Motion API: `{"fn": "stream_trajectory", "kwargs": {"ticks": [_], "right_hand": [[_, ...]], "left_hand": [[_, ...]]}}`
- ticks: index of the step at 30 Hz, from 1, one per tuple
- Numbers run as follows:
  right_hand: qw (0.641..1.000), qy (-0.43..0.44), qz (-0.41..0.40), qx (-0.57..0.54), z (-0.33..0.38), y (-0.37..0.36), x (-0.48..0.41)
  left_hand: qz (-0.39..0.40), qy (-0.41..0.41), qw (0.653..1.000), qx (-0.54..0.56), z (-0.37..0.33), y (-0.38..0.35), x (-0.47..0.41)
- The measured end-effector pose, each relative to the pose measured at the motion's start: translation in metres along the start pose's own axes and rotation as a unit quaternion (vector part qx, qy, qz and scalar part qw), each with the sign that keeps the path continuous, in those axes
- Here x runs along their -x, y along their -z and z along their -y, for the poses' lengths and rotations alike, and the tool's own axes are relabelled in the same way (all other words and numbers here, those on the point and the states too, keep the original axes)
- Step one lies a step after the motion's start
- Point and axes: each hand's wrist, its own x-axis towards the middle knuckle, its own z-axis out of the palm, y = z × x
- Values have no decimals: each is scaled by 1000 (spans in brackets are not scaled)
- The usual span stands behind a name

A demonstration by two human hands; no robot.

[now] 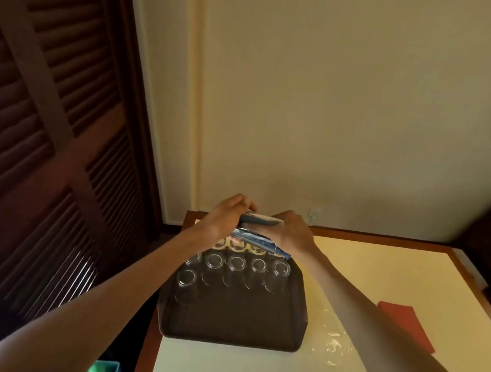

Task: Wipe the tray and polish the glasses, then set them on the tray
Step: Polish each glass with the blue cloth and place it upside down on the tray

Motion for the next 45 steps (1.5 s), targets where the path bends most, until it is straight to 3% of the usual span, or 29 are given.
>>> {"fn": "stream_trajectory", "kwargs": {"ticks": [3, 6, 8, 10, 13, 16, 18, 19, 21, 22, 24, 27, 30, 33, 35, 36, 38, 39, 40, 42, 44, 45], "right_hand": [[995, 62, -49, 59, 5, 6, 6], [958, 186, -134, 173, 11, 15, 10], [923, 261, -170, 226, 19, 14, 9], [917, 272, -150, 250, 25, 13, 8], [961, 163, -98, 203, 28, 7, 1], [997, 17, 49, 51, 26, -3, -5], [963, -110, 184, -164, 28, -10, -1], [941, -141, 220, -216, 29, -13, -1], [945, -121, 204, -225, 26, -19, -8], [964, -86, 165, -190, 25, -19, -12], [998, 9, 62, 2, 28, -12, -17], [957, 151, -88, 230, 46, 8, -6], [915, 204, -115, 329, 60, 21, -1], [961, 156, -106, 202, 47, 6, -13], [996, 80, -32, 32, 39, -11, -19], [996, 20, 32, -81, 38, -15, -17], [933, -154, 200, -257, 42, -16, -7], [899, -195, 257, -296, 46, -12, 2], [889, -201, 284, -299, 48, -10, 3], [931, -154, 220, -247, 43, -11, -7], [994, -34, 93, -52, 45, -6, -16], [997, 23, 37, 63, 45, -1, -18]], "left_hand": [[18, 26, 994, 109, 0, 11, 1], [57, 148, 954, 253, 8, 22, 3], [52, 200, 944, 259, 7, 19, 8], [9, 211, 953, 218, 3, 11, 11], [-55, 176, 966, 182, 1, 7, 7], [-121, 48, 991, 34, 1, 14, 5], [-169, -67, 981, -60, 2, 14, 11], [-180, -107, 976, -63, 5, 14, 12], [-196, -143, 970, -32, 12, 14, 13], [-193, -142, 971, -6, 15, 14, 13], [-146, -95, 982, 75, 13, 21, 11], [-3, 61, 964, 258, 2, 33, 8], [-7, 133, 955, 264, -6, 32, 7], [-90, 72, 970, 214, -5, 29, 5], [-139, -45, 981, 129, -1, 32, 5], [-153, -109, 979, 74, 0, 32, 6], [-173, -198, 965, 9, 1, 32, 8], [-179, -222, 958, 1, 1, 31, 9], [-178, -236, 955, 1, 1, 30, 11], [-155, -233, 960, 31, 0, 32, 13], [-78, -159, 974, 139, -2, 39, 13], [-20, -92, 973, 210, -6, 41, 16]]}}
